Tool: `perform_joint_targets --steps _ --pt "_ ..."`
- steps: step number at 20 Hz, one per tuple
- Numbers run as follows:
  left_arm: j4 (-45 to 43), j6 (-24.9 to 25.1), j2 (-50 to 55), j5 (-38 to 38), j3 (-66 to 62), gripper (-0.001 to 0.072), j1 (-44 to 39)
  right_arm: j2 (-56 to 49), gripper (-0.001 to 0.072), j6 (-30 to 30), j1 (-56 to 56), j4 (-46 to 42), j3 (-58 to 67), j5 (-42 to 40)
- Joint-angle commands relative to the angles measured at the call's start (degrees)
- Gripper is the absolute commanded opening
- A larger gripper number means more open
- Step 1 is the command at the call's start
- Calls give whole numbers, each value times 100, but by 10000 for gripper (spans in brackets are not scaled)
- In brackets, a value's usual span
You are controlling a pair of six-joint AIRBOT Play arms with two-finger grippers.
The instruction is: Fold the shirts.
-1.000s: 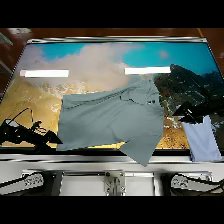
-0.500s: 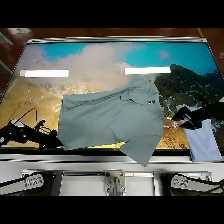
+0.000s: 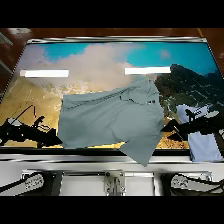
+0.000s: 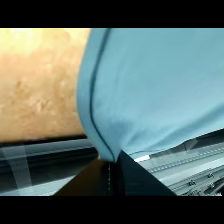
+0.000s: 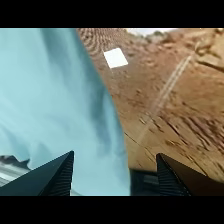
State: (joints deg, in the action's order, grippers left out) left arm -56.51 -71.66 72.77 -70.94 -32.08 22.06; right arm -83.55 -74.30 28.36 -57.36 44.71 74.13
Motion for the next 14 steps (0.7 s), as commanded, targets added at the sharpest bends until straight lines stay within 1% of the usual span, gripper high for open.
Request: perform_joint_targets --steps 1,4,6,8,10,12,13,14 --pt "20 48 -238 -26 -44 46 -4 -46 617 229 -4 634 -387 -509" --pt "22 50 -284 -22 -42 45 -7 -68 609 328 -289 632 -514 -667" --pt "20 55 -284 -63 -50 45 -7 -68 361 328 -647 586 -514 -697" --pt "-17 225 -330 -245 -214 44 -4 -31 76 398 -787 608 -487 -544" --pt "-151 195 -599 -337 -723 43 -4 219 60 767 -787 754 -267 -214" --pt "-125 225 -1038 -317 -1624 43 -22 815 60 1241 -787 1156 332 90" --pt "-63 372 -1290 -310 -2251 43 -33 1180 59 1318 -787 1388 752 83" --pt "184 514 -1523 -256 -2898 43 -28 1567 60 1320 -787 1591 1272 -37"
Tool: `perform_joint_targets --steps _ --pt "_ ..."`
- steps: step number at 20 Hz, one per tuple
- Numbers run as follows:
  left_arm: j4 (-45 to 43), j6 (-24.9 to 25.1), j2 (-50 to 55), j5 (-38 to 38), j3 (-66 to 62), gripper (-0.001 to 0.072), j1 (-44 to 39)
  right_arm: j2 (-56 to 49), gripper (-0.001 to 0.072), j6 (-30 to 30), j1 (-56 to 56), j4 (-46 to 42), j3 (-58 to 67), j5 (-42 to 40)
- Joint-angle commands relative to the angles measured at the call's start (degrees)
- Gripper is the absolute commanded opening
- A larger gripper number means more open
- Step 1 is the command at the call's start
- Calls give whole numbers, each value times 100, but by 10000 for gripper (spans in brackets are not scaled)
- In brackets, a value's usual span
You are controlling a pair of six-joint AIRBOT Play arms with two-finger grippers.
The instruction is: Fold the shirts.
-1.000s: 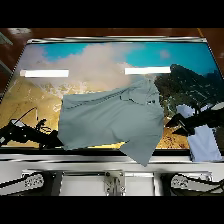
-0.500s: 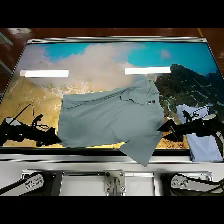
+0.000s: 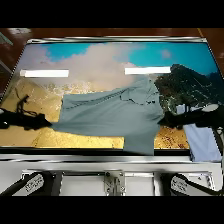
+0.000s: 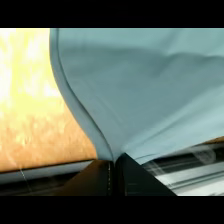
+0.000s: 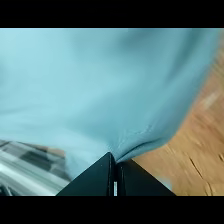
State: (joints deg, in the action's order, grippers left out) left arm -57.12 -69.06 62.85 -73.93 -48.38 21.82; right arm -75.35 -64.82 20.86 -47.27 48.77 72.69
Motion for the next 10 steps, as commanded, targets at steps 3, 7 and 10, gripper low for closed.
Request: perform_joint_targets --steps 3,7,10 --pt "841 168 -1091 595 -3580 44 -7 1943 60 400 -37 769 2885 -896" --pt "846 -223 -1488 1075 -6085 44 -2 2938 60 343 -37 -92 5056 -1722" --pt "590 -588 -1838 1067 -6806 44 -2 3473 60 -179 -37 -975 5829 -1786"
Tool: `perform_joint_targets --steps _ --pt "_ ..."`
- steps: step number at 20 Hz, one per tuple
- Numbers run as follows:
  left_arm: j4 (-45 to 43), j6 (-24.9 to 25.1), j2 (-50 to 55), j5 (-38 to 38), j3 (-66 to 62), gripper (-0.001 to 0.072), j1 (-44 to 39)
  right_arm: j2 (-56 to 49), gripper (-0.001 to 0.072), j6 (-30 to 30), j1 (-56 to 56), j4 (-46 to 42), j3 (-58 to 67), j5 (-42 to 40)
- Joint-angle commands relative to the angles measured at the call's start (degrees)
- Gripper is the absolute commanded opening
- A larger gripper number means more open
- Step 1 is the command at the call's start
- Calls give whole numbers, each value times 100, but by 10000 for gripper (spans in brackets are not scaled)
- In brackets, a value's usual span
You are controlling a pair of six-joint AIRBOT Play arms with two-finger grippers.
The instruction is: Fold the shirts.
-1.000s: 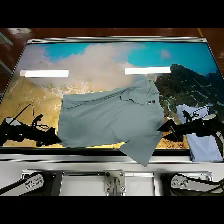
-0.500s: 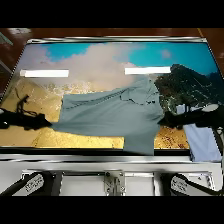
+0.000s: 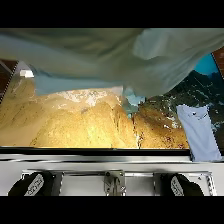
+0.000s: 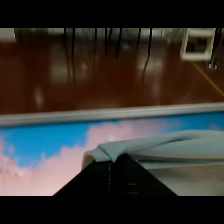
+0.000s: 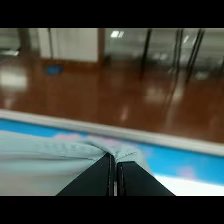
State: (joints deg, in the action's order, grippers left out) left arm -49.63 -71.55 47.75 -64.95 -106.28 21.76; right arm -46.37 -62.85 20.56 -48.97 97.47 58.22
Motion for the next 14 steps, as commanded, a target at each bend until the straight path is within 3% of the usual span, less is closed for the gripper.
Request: perform_joint_targets --steps 1,6,9,12,14 --pt "-376 -391 -496 155 -1027 44 4 737 60 -516 -7 -1021 1040 -341" --pt "-1770 -527 -984 -850 -1027 44 4 1311 60 -973 -7 -1838 1056 -90" --pt "-1902 -522 -977 -1285 -1005 45 4 1327 60 -1060 -7 -1947 1054 223" --pt "-1895 -525 -970 -1888 -573 45 4 1113 60 -1099 -7 -1998 1054 1604" --pt "-1902 -503 -970 -2251 83 44 2 739 60 -1322 -7 -2052 1045 3051"
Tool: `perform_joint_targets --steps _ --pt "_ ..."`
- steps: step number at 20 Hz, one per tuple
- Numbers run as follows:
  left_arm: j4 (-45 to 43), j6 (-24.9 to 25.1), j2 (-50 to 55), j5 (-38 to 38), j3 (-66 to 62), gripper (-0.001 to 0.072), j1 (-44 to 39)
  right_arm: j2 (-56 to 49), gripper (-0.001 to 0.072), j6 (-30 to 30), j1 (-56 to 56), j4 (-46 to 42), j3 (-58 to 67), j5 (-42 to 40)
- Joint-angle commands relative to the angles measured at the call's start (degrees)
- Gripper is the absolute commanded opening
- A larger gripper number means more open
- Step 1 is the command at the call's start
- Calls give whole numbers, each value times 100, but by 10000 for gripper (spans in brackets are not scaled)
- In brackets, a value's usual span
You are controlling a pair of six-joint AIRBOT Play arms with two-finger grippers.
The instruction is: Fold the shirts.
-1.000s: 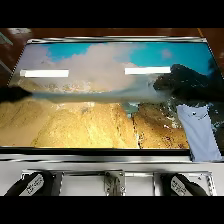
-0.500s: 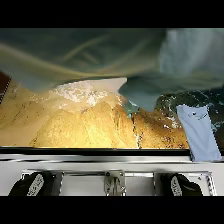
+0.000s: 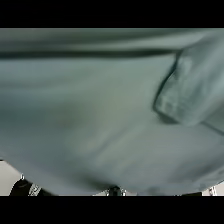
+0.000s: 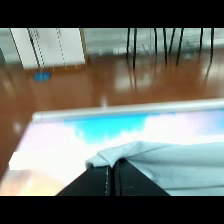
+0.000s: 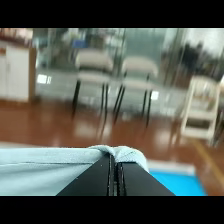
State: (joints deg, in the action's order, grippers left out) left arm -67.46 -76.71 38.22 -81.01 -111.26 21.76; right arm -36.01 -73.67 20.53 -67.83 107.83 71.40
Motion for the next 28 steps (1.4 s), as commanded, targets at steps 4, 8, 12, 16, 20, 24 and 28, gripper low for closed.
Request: perform_joint_targets --steps 4,8,12,16,20,24,28 --pt "-109 -11 -7 -863 2863 44 0 -1023 60 -581 -7 -122 -1569 3141" --pt "315 48 610 503 5064 44 -4 -1556 59 -560 -103 393 -4079 557" --pt "450 122 2417 2048 4977 45 -372 -3359 59 -369 -1193 452 -4363 -2319" --pt "448 315 4203 2796 4068 45 -920 -4924 59 -372 -1803 437 -3797 -4225" --pt "450 291 5263 3825 3213 45 -1276 -5698 59 -428 -1851 439 -3311 -5237" --pt "452 -46 5976 4098 2769 45 -1419 -6067 59 -765 -1744 459 -3270 -5757" --pt "599 -160 6319 3958 2756 45 -1554 -6360 60 -931 -1744 481 -3272 -5233"
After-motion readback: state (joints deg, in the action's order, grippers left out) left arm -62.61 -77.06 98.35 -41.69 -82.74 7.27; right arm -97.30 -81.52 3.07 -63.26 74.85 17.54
